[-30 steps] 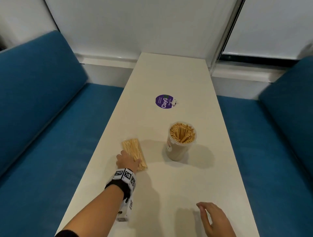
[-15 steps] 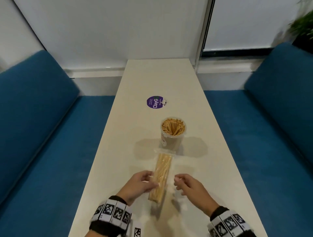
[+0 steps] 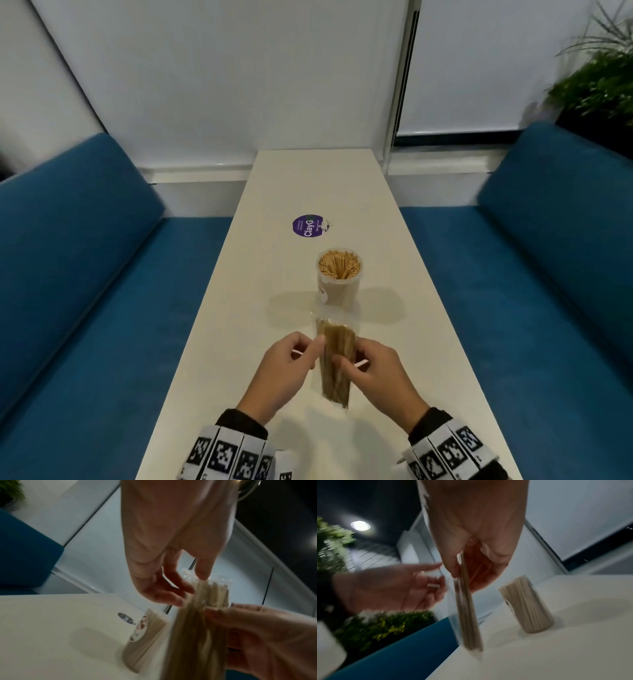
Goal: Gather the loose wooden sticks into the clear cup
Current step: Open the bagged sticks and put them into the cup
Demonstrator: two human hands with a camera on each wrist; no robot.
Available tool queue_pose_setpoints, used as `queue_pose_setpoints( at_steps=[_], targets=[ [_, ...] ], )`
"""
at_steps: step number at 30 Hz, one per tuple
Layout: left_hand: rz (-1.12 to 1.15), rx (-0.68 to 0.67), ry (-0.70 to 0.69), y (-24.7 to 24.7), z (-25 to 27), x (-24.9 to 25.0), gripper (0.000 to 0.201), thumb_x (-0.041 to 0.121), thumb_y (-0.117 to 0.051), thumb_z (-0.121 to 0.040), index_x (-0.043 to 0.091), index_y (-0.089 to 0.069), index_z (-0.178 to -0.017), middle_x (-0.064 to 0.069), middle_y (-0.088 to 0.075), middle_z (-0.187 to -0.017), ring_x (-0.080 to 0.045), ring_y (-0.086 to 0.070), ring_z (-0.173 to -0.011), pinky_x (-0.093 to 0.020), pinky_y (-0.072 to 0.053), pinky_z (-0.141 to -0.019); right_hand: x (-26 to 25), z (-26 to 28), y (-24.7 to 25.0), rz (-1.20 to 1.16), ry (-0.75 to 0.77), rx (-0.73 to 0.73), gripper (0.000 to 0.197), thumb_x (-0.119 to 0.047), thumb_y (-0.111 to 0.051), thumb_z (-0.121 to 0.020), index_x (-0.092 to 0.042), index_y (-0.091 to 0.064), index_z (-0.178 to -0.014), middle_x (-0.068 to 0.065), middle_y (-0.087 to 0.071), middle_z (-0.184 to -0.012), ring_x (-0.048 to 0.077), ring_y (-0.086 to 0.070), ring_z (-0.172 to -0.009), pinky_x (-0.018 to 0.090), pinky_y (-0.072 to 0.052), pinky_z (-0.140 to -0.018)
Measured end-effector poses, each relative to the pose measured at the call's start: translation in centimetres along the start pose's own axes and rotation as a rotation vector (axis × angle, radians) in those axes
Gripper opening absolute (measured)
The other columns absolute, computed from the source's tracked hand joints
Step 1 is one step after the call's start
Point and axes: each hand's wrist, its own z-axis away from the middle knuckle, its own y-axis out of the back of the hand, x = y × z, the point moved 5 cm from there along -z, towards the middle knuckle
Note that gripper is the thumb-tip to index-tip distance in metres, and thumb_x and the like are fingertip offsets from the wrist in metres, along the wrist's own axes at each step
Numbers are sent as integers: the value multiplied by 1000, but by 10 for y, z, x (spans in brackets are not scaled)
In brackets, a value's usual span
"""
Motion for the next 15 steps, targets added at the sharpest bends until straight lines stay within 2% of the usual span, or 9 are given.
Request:
queue_pose_setpoints(
  at_steps=[2, 4, 6, 8, 10, 12, 13, 15],
  targets=[
    [190, -88, 82, -7, 5, 10, 48, 57, -48, -80, 11, -58, -72, 0, -62, -67, -11, -58, -64, -22, -47, -66, -9, 5, -6, 92, 110, -19, 12, -26, -56, -85, -23, -66, -90, -16, -57, -77, -7, -54, -78, 10, -45, -64],
    [311, -101, 128, -8, 9, 14, 49, 55, -46, -85, 9, -57, -71, -3, -59, -63, -13, -55, -60, -23, -46, -65, -11, 10, -14, 165, 204, -41, 29, -36, -47, -83, -25, -66, -103, -16, -56, -85, -7, -52, -80, 10, -45, -67],
    [345, -73, 142, -7, 12, 13, 42, 44, -48, -91, 7, -59, -72, -4, -59, -63, -13, -54, -60, -23, -45, -64, -11, 13, -17, 238, 284, -20, 30, -35, -48, -85, -35, -58, -114, -13, -60, -92, -1, -53, -81, 12, -47, -69],
    [372, -49, 154, -6, 13, 9, 31, 28, -49, -94, 6, -64, -79, -3, -61, -68, -14, -56, -61, -23, -45, -62, -11, 17, -16, 303, 329, -5, 34, -39, -47, -85, -41, -50, -119, -10, -62, -96, 4, -55, -83, 17, -49, -70],
    [381, -48, 173, -5, 15, 5, 25, 16, -47, -94, 3, -64, -82, -5, -62, -72, -14, -58, -63, -23, -46, -62, -13, 20, -15, 255, 304, -70, 41, -53, -49, -84, -43, -51, -123, -12, -62, -99, 3, -55, -88, 17, -49, -73],
    [361, -75, 170, -6, 18, 2, 23, 12, -46, -92, 5, -63, -78, -7, -63, -72, -15, -59, -66, -24, -48, -65, -16, 22, -13, 56, 202, -149, 48, -64, -50, -79, -42, -57, -121, -16, -64, -99, 2, -57, -91, 16, -49, -74],
    [345, -95, 160, -7, 20, 1, 24, 12, -47, -92, 7, -62, -75, -7, -63, -72, -16, -60, -68, -25, -49, -68, -17, 22, -10, -62, 144, -140, 44, -63, -52, -78, -40, -62, -115, -14, -66, -96, 3, -60, -90, 17, -51, -73],
    [298, -134, 133, -10, 25, 0, 25, 16, -48, -94, 10, -62, -74, -8, -66, -74, -16, -63, -71, -27, -51, -73, -17, 19, -4, -238, 17, -93, 30, -50, -57, -83, -29, -73, -99, -8, -71, -91, 10, -65, -85, 24, -55, -68]
  ],
)
